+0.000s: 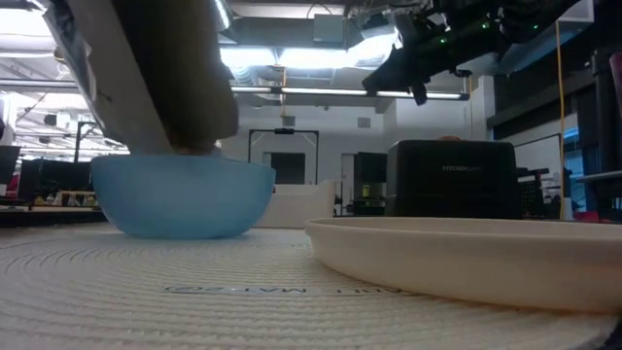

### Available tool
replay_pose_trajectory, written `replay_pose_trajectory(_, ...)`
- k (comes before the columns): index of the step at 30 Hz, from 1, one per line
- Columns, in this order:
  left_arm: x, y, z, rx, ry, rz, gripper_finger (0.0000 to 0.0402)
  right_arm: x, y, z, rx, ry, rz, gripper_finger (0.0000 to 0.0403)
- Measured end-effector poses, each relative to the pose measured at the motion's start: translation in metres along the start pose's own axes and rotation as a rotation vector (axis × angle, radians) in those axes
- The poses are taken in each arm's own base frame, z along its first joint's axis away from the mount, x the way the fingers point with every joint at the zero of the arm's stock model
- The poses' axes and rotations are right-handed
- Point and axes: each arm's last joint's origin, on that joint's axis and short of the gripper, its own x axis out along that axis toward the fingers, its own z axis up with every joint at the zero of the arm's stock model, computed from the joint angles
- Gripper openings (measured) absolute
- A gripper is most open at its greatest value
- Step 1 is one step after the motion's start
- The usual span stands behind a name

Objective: Arrange a breakfast setting
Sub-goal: Pour the cereal from the cereal box into the blue bowl

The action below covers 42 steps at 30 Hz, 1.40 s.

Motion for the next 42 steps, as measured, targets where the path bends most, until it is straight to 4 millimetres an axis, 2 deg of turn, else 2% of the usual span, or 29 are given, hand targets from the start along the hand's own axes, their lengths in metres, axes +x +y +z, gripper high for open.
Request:
replay_pose_trajectory(11,0.005,0.007,0.005,0.143,0.051,-0.005,0.0045,0.000,0.000,-0.002,-0.005,0.018,-0.003,0.0026)
replay_pose_trajectory(22,0.016,0.021,0.022,0.275,0.040,0.023,0.0045,0.000,-0.002,-0.009,0.000,0.091,-0.017,0.0026)
replay_pose_trajectory(33,-0.003,0.036,0.033,0.329,-0.004,0.049,0.0045,-0.001,-0.002,-0.011,-0.001,0.112,-0.020,0.0026)
replay_pose_trajectory(42,0.000,0.034,0.037,0.376,0.016,0.015,0.0045,-0.001,-0.002,-0.011,-0.001,0.112,-0.021,0.0026)
